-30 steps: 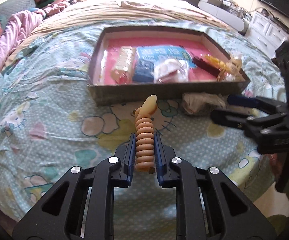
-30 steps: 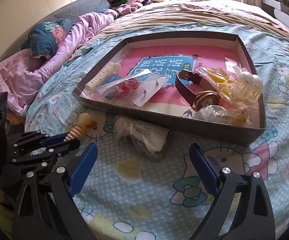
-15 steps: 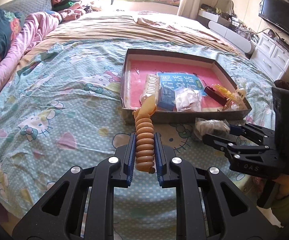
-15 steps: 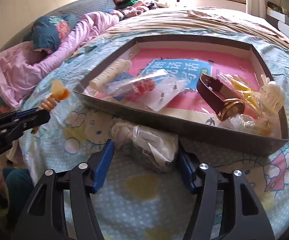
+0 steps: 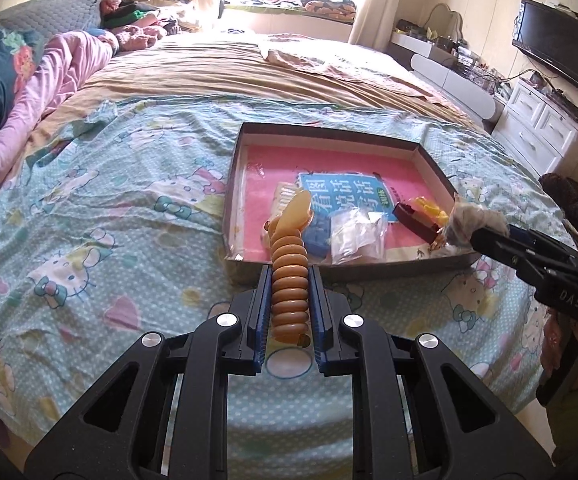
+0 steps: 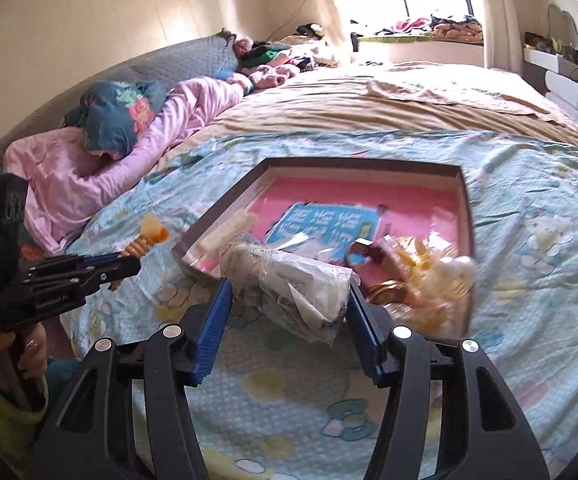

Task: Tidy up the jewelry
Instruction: 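Carry the spiral hair tie into the tray with the left gripper while the right places the bagged item there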

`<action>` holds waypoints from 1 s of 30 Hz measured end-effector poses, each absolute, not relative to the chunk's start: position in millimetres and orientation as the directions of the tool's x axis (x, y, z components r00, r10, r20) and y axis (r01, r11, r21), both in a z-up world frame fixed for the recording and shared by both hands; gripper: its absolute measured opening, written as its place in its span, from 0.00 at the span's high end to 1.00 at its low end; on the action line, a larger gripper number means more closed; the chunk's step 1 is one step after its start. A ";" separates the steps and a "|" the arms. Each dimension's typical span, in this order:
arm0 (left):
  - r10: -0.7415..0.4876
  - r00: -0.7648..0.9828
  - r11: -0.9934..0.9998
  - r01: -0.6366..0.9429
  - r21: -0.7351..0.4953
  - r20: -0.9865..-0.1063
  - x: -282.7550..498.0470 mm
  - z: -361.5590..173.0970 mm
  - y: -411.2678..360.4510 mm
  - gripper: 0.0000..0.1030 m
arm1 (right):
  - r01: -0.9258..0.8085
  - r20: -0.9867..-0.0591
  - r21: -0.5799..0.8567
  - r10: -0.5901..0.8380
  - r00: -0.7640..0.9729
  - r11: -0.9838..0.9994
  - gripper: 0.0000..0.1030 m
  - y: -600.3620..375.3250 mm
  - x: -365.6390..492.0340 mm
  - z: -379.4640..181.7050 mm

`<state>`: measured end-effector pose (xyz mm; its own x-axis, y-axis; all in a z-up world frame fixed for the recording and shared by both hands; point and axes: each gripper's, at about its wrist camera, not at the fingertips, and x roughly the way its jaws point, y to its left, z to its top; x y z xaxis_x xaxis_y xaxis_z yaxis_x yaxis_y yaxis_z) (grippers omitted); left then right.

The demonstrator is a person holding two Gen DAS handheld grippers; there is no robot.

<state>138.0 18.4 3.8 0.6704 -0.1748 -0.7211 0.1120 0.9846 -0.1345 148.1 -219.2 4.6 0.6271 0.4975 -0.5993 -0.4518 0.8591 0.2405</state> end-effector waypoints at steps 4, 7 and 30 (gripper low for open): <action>-0.188 0.669 0.982 0.135 -0.130 -0.720 149.7 7.3 5.9 0.90 | -0.434 -0.592 0.232 0.480 0.647 0.871 0.61 -232.6 159.0 10.2; -0.194 0.663 0.981 0.145 -0.130 -0.723 160.8 5.1 -4.0 0.90 | -0.429 -0.596 0.185 0.448 0.666 0.884 0.71 -233.9 167.1 7.1; -0.209 0.590 0.973 0.204 -0.106 -0.780 206.3 -25.8 -41.9 0.90 | -0.400 -0.633 0.178 0.416 0.654 0.899 0.77 -249.9 181.9 -15.4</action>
<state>206.3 -41.9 -25.8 0.5900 -0.2088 -0.7800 0.2044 0.9732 -0.1059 181.9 -249.9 -15.4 0.6535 0.4157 -0.6325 -0.4001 0.8991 0.1776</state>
